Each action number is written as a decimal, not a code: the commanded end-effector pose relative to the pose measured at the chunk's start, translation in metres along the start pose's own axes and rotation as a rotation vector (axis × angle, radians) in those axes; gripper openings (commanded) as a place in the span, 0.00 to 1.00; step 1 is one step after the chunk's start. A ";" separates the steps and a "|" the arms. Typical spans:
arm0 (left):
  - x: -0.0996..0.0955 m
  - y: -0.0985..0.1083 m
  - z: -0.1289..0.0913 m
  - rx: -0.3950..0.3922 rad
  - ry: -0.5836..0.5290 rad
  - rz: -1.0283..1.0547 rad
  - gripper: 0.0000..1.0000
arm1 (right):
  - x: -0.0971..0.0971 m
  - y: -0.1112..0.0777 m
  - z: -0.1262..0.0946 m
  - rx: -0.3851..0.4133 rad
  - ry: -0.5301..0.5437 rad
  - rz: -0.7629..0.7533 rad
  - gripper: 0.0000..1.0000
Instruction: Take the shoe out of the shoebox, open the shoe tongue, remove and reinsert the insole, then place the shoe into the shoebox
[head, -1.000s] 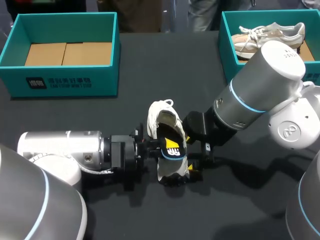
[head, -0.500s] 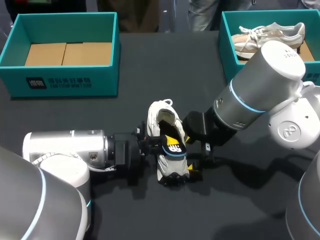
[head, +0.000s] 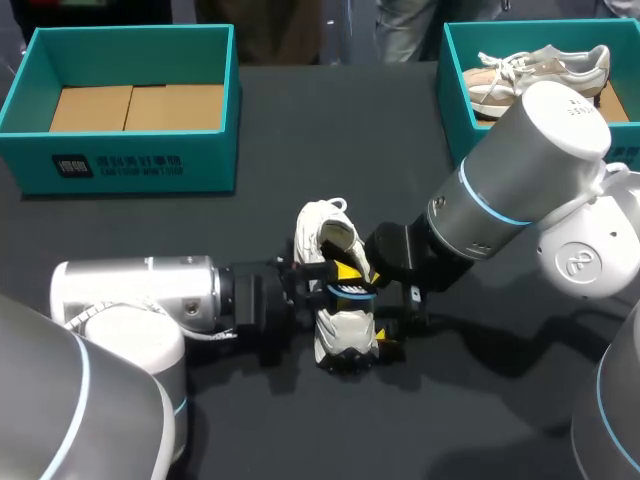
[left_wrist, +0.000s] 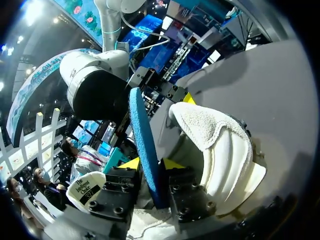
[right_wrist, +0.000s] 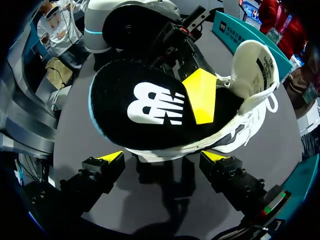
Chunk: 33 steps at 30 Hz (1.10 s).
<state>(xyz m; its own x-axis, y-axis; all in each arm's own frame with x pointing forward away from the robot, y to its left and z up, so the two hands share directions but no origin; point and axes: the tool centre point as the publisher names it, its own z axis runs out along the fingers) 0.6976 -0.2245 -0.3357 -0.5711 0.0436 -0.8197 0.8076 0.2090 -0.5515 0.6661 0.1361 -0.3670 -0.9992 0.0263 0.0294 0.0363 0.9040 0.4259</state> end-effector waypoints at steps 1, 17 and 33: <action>-0.001 -0.005 -0.011 0.008 -0.002 -0.004 0.27 | 0.001 0.000 0.001 0.001 -0.002 0.001 1.00; -0.012 -0.025 -0.019 0.066 0.030 -0.022 0.26 | 0.001 0.000 0.001 0.001 -0.002 0.001 1.00; 0.000 -0.031 -0.011 0.094 0.095 0.034 0.00 | 0.001 0.000 0.001 0.001 -0.002 0.001 1.00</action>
<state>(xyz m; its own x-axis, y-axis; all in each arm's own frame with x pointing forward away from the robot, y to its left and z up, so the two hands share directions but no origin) 0.6701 -0.2182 -0.3142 -0.5565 0.1448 -0.8182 0.8308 0.1135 -0.5450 0.6661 0.1361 -0.3670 -0.9992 0.0263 0.0294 0.0363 0.9040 0.4259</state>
